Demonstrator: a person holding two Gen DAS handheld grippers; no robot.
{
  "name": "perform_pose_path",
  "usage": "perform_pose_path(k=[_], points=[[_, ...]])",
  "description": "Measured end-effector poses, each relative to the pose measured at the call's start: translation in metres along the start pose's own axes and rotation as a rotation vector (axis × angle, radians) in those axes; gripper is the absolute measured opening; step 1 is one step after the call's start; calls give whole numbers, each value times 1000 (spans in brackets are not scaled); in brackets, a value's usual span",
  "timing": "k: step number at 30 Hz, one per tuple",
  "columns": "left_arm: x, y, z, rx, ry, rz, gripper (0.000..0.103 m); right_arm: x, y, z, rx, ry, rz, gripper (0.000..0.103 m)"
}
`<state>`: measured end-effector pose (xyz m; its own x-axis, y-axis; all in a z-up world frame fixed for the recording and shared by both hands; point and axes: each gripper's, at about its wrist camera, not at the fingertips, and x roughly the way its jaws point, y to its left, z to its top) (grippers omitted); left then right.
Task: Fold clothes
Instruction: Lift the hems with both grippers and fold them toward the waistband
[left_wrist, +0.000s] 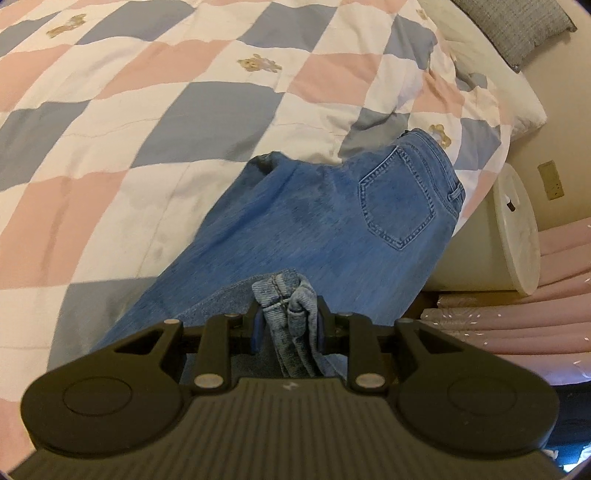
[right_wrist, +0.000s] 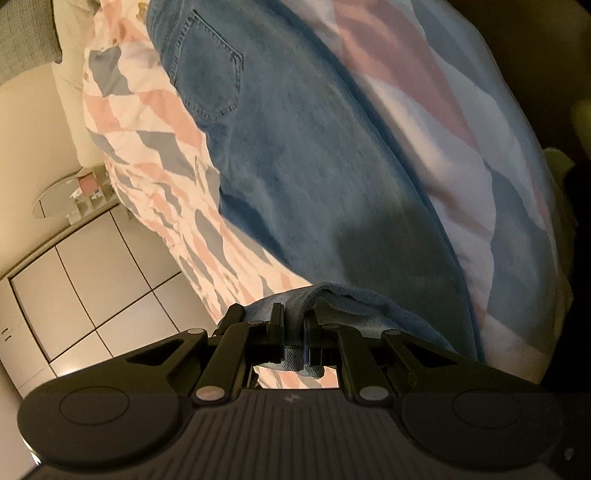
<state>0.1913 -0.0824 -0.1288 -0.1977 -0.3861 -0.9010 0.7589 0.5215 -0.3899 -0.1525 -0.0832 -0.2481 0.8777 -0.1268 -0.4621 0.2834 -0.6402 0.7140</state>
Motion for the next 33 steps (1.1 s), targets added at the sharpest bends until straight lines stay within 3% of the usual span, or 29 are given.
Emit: perform_pose_path(k=[9,24,33], points=[[34,-58,37,27,-15,17,22,-2,19,54,37,9,20,10],[132,-200,133,97,-28,7,22,-28,111,210,40,-71,68,10],[183,-232,174,101,5,63,22,-13,146,275,79,-86,46,10]])
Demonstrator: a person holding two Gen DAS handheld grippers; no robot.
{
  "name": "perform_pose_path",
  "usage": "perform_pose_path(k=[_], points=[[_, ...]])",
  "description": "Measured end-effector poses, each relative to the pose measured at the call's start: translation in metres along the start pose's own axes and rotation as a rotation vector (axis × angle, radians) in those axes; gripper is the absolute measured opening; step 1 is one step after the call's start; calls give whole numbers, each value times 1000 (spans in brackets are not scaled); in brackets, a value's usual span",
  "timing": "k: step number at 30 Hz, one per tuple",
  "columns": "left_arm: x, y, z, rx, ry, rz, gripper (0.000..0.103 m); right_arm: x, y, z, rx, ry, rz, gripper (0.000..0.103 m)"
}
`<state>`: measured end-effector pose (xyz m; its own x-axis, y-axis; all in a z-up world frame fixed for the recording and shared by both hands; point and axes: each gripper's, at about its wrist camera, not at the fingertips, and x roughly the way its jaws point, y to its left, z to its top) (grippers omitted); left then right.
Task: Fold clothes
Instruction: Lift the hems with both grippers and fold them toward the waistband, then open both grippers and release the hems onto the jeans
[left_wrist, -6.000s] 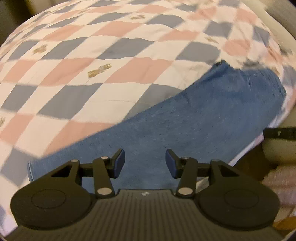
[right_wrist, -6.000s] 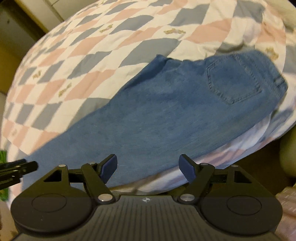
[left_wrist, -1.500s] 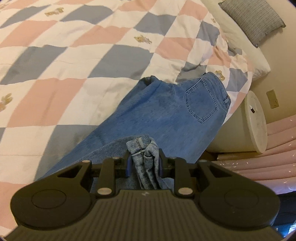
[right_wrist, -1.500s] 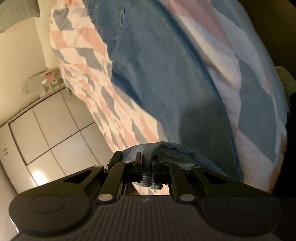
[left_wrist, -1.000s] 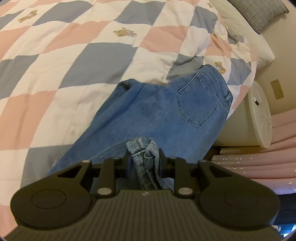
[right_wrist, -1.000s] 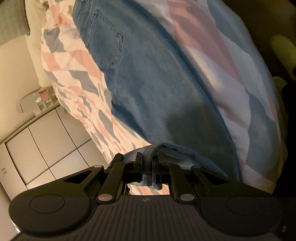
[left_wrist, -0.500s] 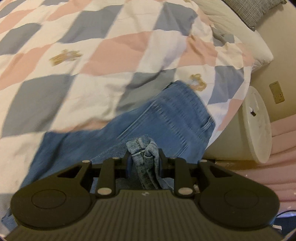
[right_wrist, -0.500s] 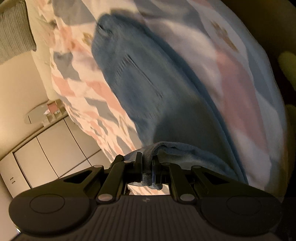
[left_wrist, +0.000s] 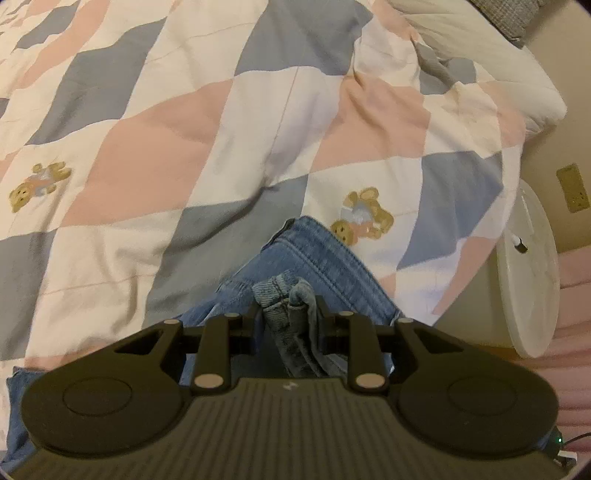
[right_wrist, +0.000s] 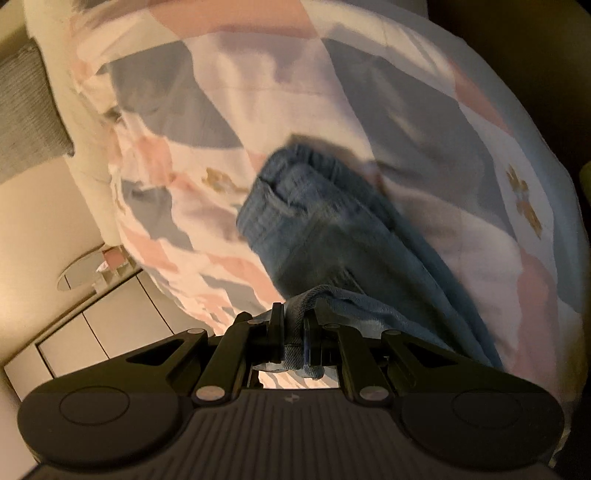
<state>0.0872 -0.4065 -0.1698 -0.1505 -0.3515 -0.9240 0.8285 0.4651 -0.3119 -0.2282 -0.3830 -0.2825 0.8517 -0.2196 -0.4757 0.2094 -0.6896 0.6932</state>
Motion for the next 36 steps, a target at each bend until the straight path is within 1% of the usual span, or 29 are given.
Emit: perform_pose_path(k=[5,6,8,10,11,12,13,15,16,17,18,19,20,21,22,23,24,26,28,29,30,31,32,33,34,36], points=[[16,-12,15,12,10,-6,22,7,8,18,31,-8,7,10],[22,-14,19,7,20,4,24,8,9,22,40,-12,11,10],[39,-14,28,-16,69,16,30,10,11,29,56,-25,10,10],[41,-14,35,-34,78,6,33,16,11,37,82,-44,-19,19],[34,-13,37,-40,53,-17,36,19,9,42,108,-62,-29,20],[26,-11,40,-45,29,-41,41,21,7,46,128,-70,-28,26],[18,-10,43,-51,4,-63,45,21,6,49,142,-78,-8,31],[-4,-3,44,-54,-54,-69,45,14,12,51,117,-122,27,58],[-12,2,40,-51,-76,-65,45,9,18,51,89,-144,32,62],[-21,8,36,-47,-98,-61,42,3,25,52,39,-162,32,63],[-26,15,28,-42,-103,-53,37,-3,32,52,-14,-179,31,63],[-28,23,16,-38,-100,-44,30,-8,41,51,-100,-196,6,62],[-29,32,2,-36,-88,-40,27,-10,52,47,-210,-204,-27,58],[-29,40,-13,-33,-74,-36,19,-12,63,43,-323,-210,-61,47],[-27,49,-30,-29,-55,-20,16,-7,74,36,-451,-210,-110,41],[-25,58,-47,-27,-34,14,16,-2,84,27,-581,-208,-161,35],[-22,67,-61,-25,-20,65,16,4,94,19,-711,-205,-213,30],[-20,85,-86,-14,1,172,16,25,106,-3,-979,-202,-309,28],[-32,104,-103,-11,-4,222,15,49,105,-11,-1169,-222,-451,28],[-39,114,-112,-9,-7,246,15,57,103,-11,-1212,-236,-499,27],[-48,122,-118,3,-15,270,16,59,103,-8,-1217,-258,-525,27],[-58,131,-125,16,-24,294,16,57,103,-5,-1186,-271,-524,28],[-67,141,-132,30,-26,313,16,50,104,-2,-1147,-289,-500,28],[-76,151,-139,45,-27,332,16,41,105,-5,-1132,-328,-490,28],[-85,160,-147,79,-21,330,16,31,107,-8,-1120,-368,-482,29],[-97,174,-163,155,5,321,17,13,103,-11,-1068,-368,-442,29]])
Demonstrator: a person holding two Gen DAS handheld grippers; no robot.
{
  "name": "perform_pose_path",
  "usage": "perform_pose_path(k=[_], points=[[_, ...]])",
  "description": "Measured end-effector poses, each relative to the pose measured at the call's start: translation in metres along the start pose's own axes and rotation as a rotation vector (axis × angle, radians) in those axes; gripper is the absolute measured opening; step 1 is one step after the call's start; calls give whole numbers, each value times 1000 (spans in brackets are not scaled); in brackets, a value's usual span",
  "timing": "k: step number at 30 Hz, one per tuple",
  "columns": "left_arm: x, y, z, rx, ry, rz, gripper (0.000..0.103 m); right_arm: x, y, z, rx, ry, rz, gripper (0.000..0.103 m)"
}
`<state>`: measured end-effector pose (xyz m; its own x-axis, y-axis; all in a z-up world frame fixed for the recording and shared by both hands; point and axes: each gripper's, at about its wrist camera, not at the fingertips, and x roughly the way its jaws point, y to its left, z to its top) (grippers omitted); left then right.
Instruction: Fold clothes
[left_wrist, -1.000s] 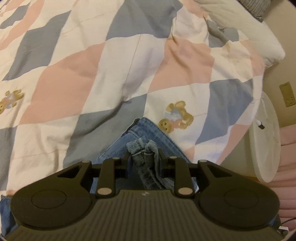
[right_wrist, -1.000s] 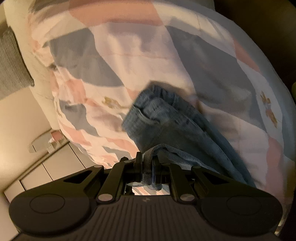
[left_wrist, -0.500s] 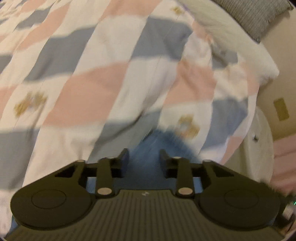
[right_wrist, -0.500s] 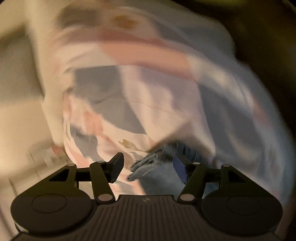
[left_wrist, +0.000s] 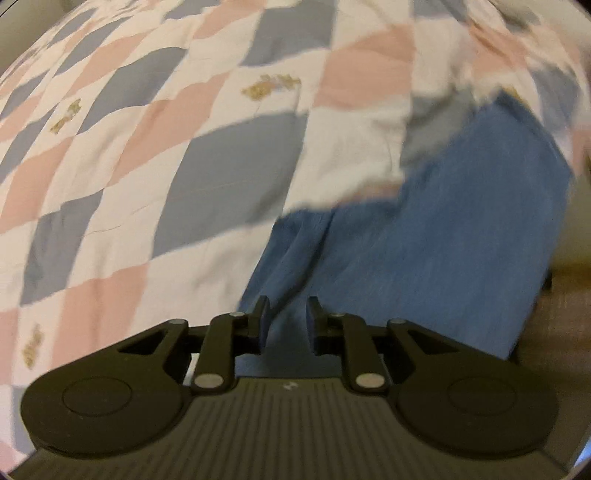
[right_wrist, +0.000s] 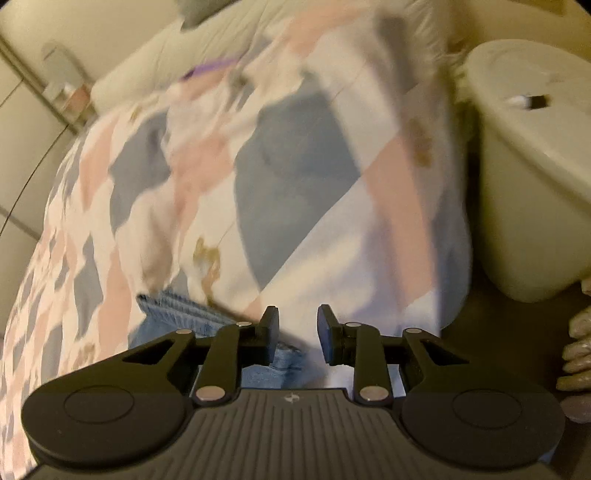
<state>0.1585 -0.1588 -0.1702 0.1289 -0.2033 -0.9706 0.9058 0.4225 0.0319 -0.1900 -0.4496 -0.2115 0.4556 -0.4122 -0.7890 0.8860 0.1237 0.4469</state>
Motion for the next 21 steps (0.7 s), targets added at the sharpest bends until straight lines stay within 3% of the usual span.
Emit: perform_pose_path(k=[3,6,10,14,16,19,21], points=[[-4,14,-27,109,24,-2,22,-19,-8,-25,78,82,129,38],[-3,24,-38,126,4,-45,19,-36,-1,-75,48,206,191,42],[2,3,-27,306,-126,-144,6,-49,29,-163,-36,338,233,41],[33,-15,2,479,-267,-166,6,-53,72,-233,-159,360,225,40],[68,-4,18,450,-259,-113,3,-50,91,-258,-228,344,217,40],[111,24,23,379,-182,-22,3,-42,108,-291,-303,341,194,40],[103,42,17,316,-191,-75,3,-45,113,-306,-333,324,144,40]])
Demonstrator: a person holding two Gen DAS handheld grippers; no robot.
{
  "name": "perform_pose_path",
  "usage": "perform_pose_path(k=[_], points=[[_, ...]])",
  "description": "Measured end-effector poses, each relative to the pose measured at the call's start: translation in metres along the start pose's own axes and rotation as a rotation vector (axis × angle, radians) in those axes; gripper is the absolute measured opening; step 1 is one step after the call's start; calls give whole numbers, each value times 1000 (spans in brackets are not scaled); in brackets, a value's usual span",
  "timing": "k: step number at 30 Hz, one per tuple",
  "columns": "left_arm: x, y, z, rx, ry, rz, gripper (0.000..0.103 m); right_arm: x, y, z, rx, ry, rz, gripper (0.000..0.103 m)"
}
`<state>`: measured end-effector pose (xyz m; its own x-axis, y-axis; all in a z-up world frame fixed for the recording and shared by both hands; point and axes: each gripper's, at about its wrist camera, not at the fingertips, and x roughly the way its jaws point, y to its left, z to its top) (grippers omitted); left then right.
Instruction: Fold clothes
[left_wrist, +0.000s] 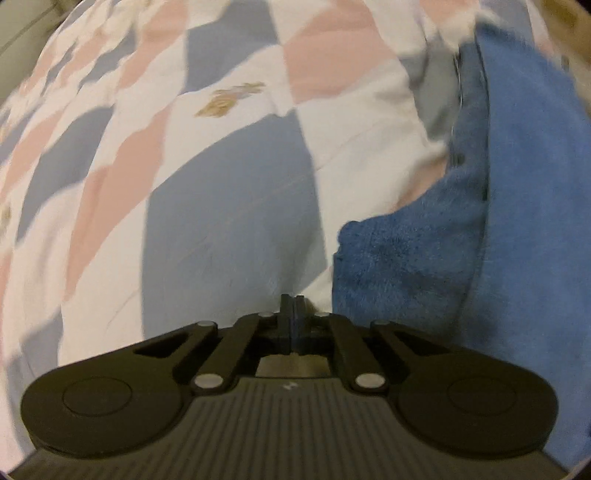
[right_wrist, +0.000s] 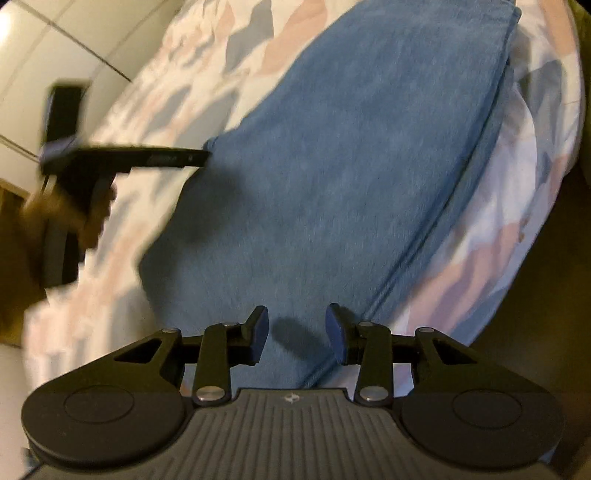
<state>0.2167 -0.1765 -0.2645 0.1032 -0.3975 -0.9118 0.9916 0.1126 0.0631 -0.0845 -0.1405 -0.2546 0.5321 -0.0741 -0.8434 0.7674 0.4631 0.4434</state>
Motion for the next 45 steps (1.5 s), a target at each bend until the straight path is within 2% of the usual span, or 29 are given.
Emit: perform_pose_path(k=[2,4,7,8,10,12,15,17,18,20,21,22,24,25,27,28,31,32,33,35,38,42,45], points=[[-25,13,-11,-49,-13,-59,5,-11,2,-13,45,-25,-17,40],[-52,26,-24,-92,-14,-102,22,-27,-3,-28,126,-47,-18,41],[-82,38,-53,-199,12,-183,31,-44,-13,-53,261,-61,9,48],[-89,41,-63,-267,41,-216,33,-46,-15,-62,309,-60,29,52],[-92,47,-84,-410,92,-281,44,-45,-18,-79,406,-53,80,53],[-86,47,-101,-531,139,-317,49,-38,-19,-91,510,-48,136,54],[-68,48,-122,-695,185,-361,51,-20,-21,-101,664,-45,191,58],[-54,52,-127,-787,186,-407,48,-7,-26,-106,750,-58,215,59],[-46,53,-128,-826,188,-429,34,-1,-29,-107,792,-70,230,59],[-41,51,-123,-785,186,-434,24,12,-33,-109,859,-77,265,58],[-47,49,-120,-739,161,-446,13,18,-33,-110,880,-72,277,40],[-55,47,-117,-685,129,-458,13,21,-34,-111,886,-72,287,28],[-60,45,-119,-602,115,-479,14,16,-31,-109,848,-88,288,21],[-52,44,-125,-596,142,-483,15,11,-29,-108,824,-100,292,20],[-45,45,-131,-612,145,-476,16,16,-33,-114,823,-86,258,15],[-41,45,-134,-619,146,-472,17,23,-35,-114,833,-64,234,15],[-59,38,-122,-532,145,-397,24,28,-32,-108,837,-29,186,19],[-69,33,-116,-471,146,-344,25,22,-29,-105,824,-29,179,25],[-80,31,-114,-423,137,-307,24,17,-27,-103,812,-29,172,39],[-104,25,-110,-327,120,-234,24,-4,-20,-102,740,-35,107,44],[-136,24,-108,-305,133,-202,26,-34,-14,-101,676,-39,54,44],[-173,15,-96,-292,136,-197,31,-74,-1,-87,546,-107,-33,45],[-205,-3,-81,-234,86,-203,34,-107,21,-68,387,-173,-100,50]])
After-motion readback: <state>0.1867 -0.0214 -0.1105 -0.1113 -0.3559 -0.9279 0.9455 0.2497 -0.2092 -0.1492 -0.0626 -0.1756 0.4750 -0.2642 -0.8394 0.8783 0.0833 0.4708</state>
